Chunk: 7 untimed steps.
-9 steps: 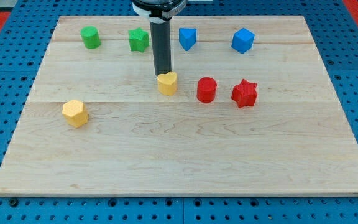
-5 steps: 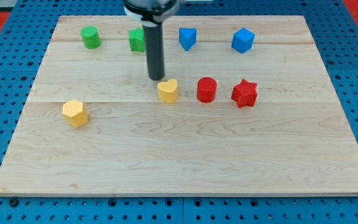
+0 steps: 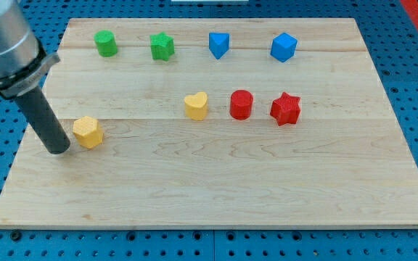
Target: Move the yellow hexagon left to the yellow heart
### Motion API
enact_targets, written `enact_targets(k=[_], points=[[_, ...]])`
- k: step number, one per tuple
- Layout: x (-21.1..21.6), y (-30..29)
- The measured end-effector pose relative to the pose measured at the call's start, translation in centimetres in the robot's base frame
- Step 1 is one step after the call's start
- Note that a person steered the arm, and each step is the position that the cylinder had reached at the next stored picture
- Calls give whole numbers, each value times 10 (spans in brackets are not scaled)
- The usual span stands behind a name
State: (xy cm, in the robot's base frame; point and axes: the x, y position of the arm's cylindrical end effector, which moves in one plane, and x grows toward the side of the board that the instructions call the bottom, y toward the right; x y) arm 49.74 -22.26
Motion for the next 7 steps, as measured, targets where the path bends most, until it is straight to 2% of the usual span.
enact_targets(k=[1, 2, 4, 7], points=[[-9, 25], [-35, 37], [-44, 73], [-53, 81]])
